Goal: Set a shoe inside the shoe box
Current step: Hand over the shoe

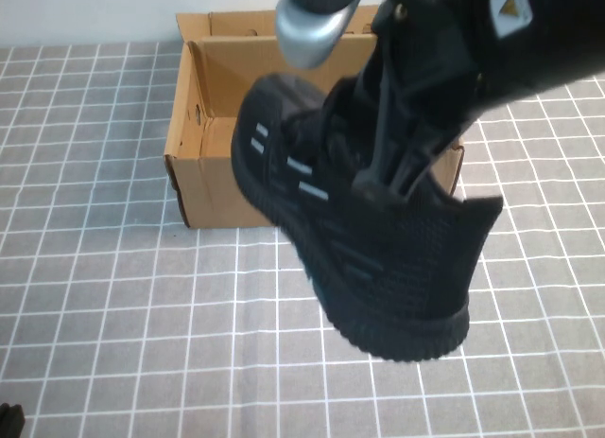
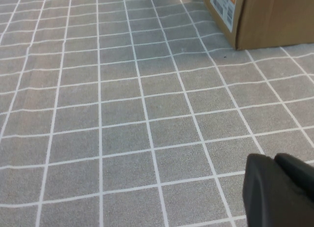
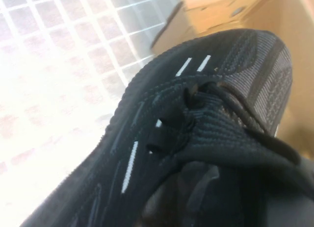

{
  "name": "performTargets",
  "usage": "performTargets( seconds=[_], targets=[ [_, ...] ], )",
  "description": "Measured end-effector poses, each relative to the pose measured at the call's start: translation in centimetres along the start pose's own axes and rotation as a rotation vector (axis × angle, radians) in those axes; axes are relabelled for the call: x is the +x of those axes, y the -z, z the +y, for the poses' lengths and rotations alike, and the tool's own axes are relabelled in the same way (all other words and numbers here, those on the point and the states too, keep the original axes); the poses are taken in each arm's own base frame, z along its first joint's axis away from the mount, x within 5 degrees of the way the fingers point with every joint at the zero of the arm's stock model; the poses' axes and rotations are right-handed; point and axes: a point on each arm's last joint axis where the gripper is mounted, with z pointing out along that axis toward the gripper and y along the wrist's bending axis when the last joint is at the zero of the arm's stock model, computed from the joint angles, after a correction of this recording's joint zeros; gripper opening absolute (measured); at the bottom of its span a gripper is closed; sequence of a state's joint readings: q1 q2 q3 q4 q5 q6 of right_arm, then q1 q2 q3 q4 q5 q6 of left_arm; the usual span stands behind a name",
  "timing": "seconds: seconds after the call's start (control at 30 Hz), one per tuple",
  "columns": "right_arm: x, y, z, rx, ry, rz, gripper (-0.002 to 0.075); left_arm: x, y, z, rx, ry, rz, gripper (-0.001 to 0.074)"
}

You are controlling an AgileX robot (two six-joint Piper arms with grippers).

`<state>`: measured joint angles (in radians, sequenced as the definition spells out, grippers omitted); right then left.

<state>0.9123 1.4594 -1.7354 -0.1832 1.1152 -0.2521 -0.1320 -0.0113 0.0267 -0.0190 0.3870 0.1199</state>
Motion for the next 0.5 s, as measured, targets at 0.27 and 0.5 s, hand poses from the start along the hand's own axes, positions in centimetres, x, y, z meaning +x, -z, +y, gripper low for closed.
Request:
performTargets(
  seconds=[0.27, 0.5],
  targets=[
    [-0.26, 0.59, -0.30, 0.018, 0.002, -0.007, -0.0006, 0.00, 0.00, 0.00, 0.000, 0.000, 0.000, -0.0001],
    [-0.18, 0.51, -0.27, 0.015, 0.002, 0.004, -0.0006, -0.74, 0.03, 0.14, -0.016, -0.020, -0.082, -0.0001]
  ],
)
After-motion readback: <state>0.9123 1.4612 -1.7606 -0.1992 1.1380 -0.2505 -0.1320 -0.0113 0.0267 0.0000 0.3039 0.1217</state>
